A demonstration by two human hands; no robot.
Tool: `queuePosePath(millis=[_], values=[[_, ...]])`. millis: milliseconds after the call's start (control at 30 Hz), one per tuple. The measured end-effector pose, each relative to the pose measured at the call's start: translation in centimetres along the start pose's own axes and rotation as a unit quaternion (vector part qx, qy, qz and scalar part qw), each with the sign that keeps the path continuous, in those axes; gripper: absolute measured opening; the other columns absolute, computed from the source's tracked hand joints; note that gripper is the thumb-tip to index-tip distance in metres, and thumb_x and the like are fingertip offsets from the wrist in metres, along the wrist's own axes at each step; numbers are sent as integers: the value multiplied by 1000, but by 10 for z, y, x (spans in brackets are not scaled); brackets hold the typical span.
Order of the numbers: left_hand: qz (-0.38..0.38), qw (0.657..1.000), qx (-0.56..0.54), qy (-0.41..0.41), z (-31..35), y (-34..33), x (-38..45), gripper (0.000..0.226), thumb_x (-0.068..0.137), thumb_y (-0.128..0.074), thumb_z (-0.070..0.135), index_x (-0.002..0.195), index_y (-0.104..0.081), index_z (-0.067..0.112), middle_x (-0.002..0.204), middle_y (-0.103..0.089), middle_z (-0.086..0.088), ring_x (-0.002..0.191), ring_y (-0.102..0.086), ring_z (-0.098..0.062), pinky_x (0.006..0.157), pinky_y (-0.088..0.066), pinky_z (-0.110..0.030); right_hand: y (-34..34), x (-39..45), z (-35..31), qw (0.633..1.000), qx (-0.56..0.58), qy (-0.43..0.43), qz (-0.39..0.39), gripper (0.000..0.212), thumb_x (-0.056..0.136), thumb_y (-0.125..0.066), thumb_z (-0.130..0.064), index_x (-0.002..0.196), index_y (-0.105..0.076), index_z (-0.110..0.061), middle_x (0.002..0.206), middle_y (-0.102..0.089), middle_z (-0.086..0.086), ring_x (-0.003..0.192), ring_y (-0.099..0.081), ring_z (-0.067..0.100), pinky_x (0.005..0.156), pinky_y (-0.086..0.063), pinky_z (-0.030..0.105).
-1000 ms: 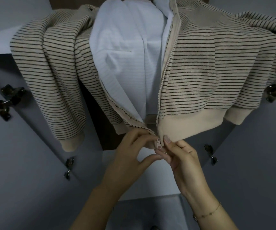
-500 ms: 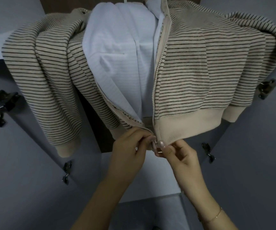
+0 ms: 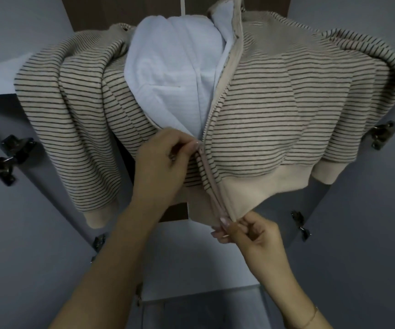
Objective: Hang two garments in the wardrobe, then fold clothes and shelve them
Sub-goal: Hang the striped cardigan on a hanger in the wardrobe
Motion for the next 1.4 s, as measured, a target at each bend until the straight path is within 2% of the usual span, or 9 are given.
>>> queuePosePath(millis=[167,367,533,667,800,1000,1133,1267,1400], values=[[-65,998,5,-9,4,-4,9,9,90,-65,12,85,-70,8,81,-65,3,79,-60,-8,73,-50,-25,34,8,-40,954,-282,99,24,66,79,-58,-65,48,-49,-7,46,-52,8,43,-50,24,47,-44,36],[-93,995,-5,-26,23,-6,25,11,89,-67,18,81,-71,12,77,-65,6,75,-60,-9,69,-47,-19,-10,53,-98,852,-461,246,24,42,83,-58,-58,69,-43,-20,55,-45,-9,52,-45,10,48,-35,28],[-6,997,37,-71,34,15,66,9,87,-67,13,80,-70,8,78,-67,-2,72,-60,-14,68,-48,-27,-11,54,-92,854,-416,312,-28,45,88,-67,-24,62,-30,-27,52,-30,-17,49,-37,5,47,-25,12],[-17,995,55,-79,48,21,107,11,88,-69,18,82,-71,9,81,-67,-1,73,-59,-12,69,-45,-23,2,57,-90,854,-438,266,-88,45,88,-54,-51,57,-34,-25,48,-39,-11,48,-44,7,46,-27,17],[-74,993,50,-74,51,12,125,10,87,-70,20,79,-69,14,81,-67,1,75,-59,-13,71,-44,-19,-8,89,-136,829,-480,287,12,56,73,-36,-84,66,-38,-28,56,-45,-11,55,-46,5,48,-30,27],[-21,991,96,-90,57,25,165,6,84,-71,17,80,-73,13,78,-64,6,75,-58,-9,75,-45,-25,-29,114,-157,777,-525,347,29,30,98,-41,-46,80,-46,-23,81,-68,9,81,-63,34,58,-28,37],[-17,997,72,0,35,28,196,9,87,-70,21,85,-75,14,80,-71,1,76,-64,-16,76,-49,-27,-20,101,-137,758,-585,289,-21,48,89,-40,-60,68,-39,-17,70,-62,2,78,-63,26,57,-29,32],[-25,999,35,9,36,16,201,9,85,-72,20,77,-72,20,76,-72,0,68,-60,-11,71,-48,-25,-20,134,-196,786,-532,300,99,60,72,-36,-80,67,-51,-22,61,-57,-7,65,-57,17,54,-39,30],[-36,999,28,-5,39,16,211,10,84,-73,23,75,-74,19,74,-72,1,73,-63,-16,70,-48,-24,-42,170,-224,759,-556,328,86,36,91,-47,-51,74,-48,-20,79,-63,1,80,-62,27,57,-37,32]])
Point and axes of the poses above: each hand's wrist, its own x-axis towards the middle knuckle, its own y-axis out of the back of the hand, z = x × y, the point moved 4 cm from there along x, towards the middle knuckle
